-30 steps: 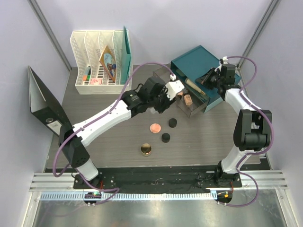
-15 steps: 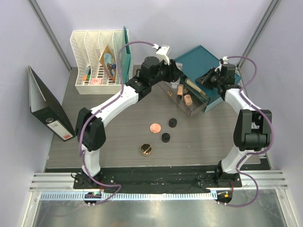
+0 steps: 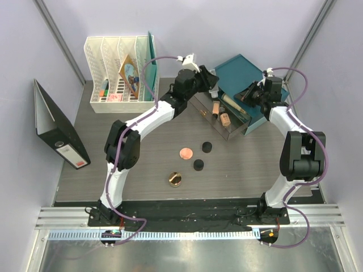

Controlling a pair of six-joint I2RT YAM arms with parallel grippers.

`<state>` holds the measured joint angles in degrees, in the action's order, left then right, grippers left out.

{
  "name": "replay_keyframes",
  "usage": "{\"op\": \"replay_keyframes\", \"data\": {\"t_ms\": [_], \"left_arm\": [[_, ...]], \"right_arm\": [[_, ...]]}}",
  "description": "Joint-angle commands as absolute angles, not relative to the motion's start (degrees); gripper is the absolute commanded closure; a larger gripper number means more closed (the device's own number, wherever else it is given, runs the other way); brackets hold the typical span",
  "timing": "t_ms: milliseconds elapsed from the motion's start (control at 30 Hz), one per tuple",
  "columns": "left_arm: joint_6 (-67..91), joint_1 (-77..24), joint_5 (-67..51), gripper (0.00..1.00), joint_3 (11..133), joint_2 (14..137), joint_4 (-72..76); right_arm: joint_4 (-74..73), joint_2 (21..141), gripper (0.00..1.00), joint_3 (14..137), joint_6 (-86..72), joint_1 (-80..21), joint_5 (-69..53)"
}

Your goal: Organize the makeup

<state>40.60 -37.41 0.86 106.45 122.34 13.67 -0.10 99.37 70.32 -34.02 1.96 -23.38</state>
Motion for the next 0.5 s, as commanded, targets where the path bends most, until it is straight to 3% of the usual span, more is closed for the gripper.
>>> {"op": "replay_keyframes", "data": {"t_ms": [0,133,267,367,467], "left_arm": [[43.06,-37.0,5.09,0.88,107.49,122.69,16.08],[47.54,-36.21,4.22,0.73,108.01,124.71,13.9],[47.46,-35.95,1.33,0.4,110.39,126.56,11.43],[46.58,-35.95,0.35,0.27,112.14,127.61,9.94],[46.58,-35.86,0.35,0.22,113.38,128.23,8.27]], "right_arm": [[-18.9,104.85,0.99,65.21,-30.15,1.58,-19.34],[-18.9,104.85,0.99,65.22,-30.15,1.58,-19.25],[-18.9,105.03,0.99,65.3,-30.15,1.58,-19.34],[-18.9,104.94,0.99,65.3,-30.06,1.58,-19.25],[-18.9,104.94,0.99,65.21,-29.97,1.58,-19.25]]}}
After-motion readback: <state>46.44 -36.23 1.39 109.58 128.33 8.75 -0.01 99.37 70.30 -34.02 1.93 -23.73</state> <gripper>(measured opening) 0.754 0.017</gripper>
